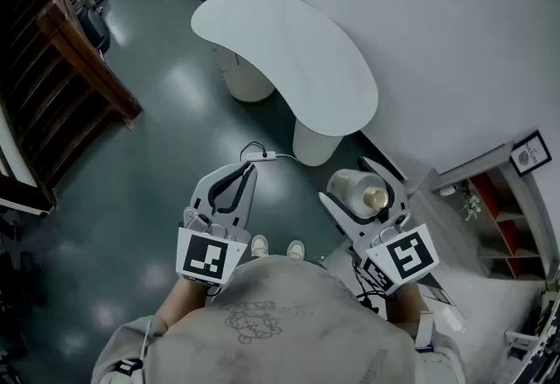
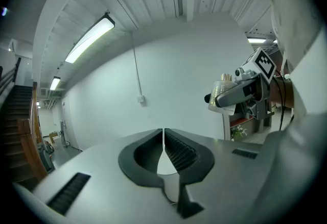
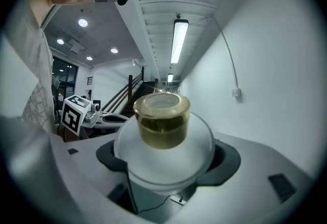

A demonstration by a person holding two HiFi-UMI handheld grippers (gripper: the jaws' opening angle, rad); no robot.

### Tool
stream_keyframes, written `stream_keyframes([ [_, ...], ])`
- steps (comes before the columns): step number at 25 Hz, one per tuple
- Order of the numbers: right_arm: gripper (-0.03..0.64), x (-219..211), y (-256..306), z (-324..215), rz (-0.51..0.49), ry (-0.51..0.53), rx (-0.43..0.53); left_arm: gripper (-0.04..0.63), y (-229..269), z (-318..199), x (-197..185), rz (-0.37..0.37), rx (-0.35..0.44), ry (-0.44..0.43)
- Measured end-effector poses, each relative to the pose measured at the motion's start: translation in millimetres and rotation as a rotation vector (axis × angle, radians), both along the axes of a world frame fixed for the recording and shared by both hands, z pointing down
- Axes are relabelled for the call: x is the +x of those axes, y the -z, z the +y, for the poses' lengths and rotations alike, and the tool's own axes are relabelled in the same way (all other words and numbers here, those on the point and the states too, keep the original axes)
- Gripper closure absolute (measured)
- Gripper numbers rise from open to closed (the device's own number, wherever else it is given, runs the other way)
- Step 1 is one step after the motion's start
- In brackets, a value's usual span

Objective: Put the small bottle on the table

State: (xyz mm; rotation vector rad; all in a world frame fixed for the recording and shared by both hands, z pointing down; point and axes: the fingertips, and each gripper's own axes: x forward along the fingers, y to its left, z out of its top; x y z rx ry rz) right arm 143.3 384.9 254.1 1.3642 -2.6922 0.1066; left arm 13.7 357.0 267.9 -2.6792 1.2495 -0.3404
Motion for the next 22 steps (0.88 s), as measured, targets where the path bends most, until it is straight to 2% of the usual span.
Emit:
stream_keyframes([
  [5, 0.272, 9.3, 0.4, -5.5, -0.029, -0.012, -0.006, 0.572, -1.0, -5.6, 7.4, -0.006, -0.001, -0.003],
  [11, 0.272, 21.6, -5.9, -11.8, -0.027, -0.013, -0.018, 0.572, -4.1, -10.5, 20.6, 0.022, -0.018, -0.002],
  [14, 0.272, 27.7, -8.4, -13.9, -0.018, 0.003, -0.021, 0.572, -5.9, -12.0, 26.0, 0.000, -0.015, 0.008],
  [22, 0.273, 44.9, -15.5, -18.6, -0.025, 0.036, -0.025, 0.571, -14.2, -15.1, 40.4, -0.001, -0.023, 0.052],
])
